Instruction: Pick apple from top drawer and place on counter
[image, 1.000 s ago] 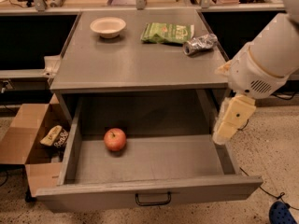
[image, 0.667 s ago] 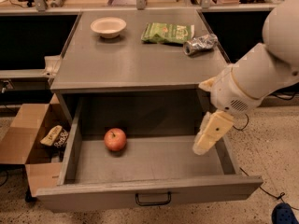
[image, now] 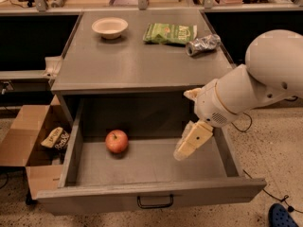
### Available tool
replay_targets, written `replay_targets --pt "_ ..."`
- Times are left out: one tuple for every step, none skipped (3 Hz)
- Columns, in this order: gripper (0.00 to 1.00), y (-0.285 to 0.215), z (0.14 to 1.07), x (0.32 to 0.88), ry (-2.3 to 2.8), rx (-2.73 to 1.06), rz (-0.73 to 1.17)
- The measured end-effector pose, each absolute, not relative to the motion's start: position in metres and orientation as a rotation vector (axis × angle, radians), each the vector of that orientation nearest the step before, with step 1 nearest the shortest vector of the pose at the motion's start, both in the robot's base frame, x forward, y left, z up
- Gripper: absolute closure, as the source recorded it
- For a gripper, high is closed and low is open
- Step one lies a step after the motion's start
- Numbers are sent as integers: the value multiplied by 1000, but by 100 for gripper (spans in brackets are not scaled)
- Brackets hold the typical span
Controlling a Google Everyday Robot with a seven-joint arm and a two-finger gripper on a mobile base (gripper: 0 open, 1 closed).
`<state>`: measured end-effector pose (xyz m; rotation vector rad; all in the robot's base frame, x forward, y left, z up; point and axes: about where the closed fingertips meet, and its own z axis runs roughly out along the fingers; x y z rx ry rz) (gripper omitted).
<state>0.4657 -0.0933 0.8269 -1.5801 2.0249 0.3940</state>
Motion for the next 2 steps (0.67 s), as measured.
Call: replay_targets --pt "0 -90 818 469 2040 -1574 387" --pt "0 -75 798 479 2055 -1558 386"
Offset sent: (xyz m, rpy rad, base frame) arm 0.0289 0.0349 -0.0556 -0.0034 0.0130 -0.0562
